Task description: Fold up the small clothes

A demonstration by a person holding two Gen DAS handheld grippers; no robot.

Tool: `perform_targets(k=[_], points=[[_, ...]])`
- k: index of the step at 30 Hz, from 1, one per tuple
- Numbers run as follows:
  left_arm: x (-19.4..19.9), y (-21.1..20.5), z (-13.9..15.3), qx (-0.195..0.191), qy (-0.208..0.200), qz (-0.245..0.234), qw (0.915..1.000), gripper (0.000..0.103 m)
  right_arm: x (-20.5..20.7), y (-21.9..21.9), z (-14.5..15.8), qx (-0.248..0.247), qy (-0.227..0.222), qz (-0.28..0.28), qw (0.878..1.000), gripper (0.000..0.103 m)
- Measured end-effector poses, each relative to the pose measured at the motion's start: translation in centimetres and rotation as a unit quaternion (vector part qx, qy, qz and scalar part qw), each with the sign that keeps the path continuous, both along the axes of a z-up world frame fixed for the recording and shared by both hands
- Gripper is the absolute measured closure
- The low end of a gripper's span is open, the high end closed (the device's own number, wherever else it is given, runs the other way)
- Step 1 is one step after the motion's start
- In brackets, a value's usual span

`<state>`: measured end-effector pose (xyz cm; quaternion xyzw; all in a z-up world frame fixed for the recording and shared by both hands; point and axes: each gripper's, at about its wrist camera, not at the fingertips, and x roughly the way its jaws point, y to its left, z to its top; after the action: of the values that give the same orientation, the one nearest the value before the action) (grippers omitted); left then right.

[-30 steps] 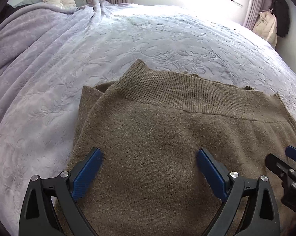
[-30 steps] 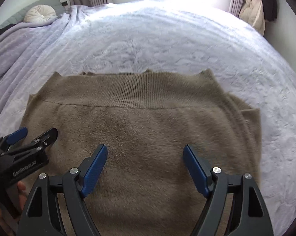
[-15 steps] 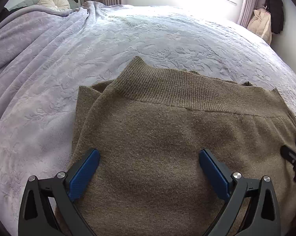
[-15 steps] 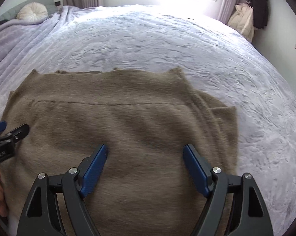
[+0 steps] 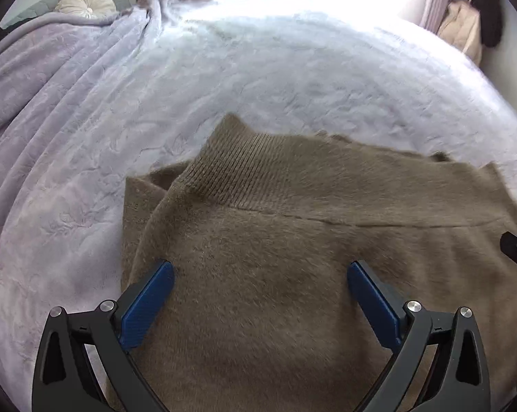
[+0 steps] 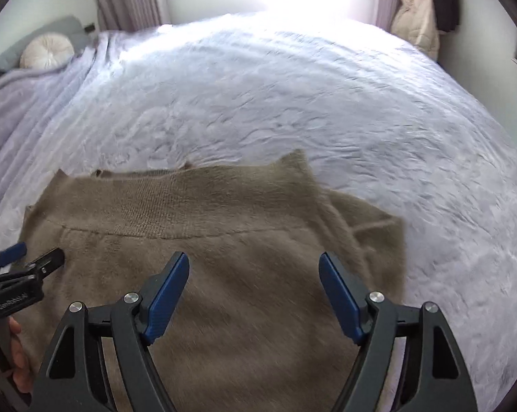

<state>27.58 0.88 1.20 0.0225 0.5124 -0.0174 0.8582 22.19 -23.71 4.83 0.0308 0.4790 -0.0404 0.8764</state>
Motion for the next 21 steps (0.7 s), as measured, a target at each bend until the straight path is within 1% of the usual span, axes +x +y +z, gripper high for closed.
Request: perform_targets(k=[2,3,6,8,9,11,12,15,18,21], points=[[0.4,0.6,-0.1,-0.018,0.012,0.004,0.9998,0.001,1.2,0.8,-1.6,-0.024,0.034,0.010,0.999,0.022],[0.1,0.7,0.3,-0.017,0.010,0.001,0.9998,0.001,1.3,1.0,-1.9,-0.038,0.037,0.014,0.999,0.022],[-2.4,1.5,2.1,-0.008,-0.027,-0.025,0.9993,0.001,-0.5,0.8,-0.6,-0.044,0.014,0.003,0.999,0.022],[-4.4,3.0,2.8,-0.024,-0.043,-0.026,0.9984,0.001,-3.6,0.6,1.0,-0.030,-0.020,0.005,0.999,0.022],[-5.3,4.3,2.7,-0.042,-0.042,-0.021,0.9980,0.001,-5.1,0.6,1.5,-0.023,-0.033,0.007,0.999,0.022],[-6.5,7.0,2.1,-0.075,-0.032,0.001,0.9966,0.001,-8.2,0.9,2.1,-0.018,-0.054,0.018,0.998,0.022],[-7.0,8.4,1.5,-0.094,-0.022,0.014,0.9952,0.001,-9.3,1.1,2.3,-0.023,-0.059,0.022,0.998,0.022],[-7.9,10.6,0.3,-0.117,-0.005,0.043,0.9921,0.001,-11.7,1.2,2.2,-0.038,-0.066,0.024,0.997,0.022],[-8.1,11.0,-0.6,-0.143,0.008,0.036,0.9891,0.001,-12.6,0.9,2.1,-0.024,-0.066,0.018,0.997,0.022],[-7.5,10.1,-1.0,-0.137,0.015,0.022,0.9901,0.001,-13.0,-1.0,2.0,0.004,-0.064,0.002,0.998,0.022]])
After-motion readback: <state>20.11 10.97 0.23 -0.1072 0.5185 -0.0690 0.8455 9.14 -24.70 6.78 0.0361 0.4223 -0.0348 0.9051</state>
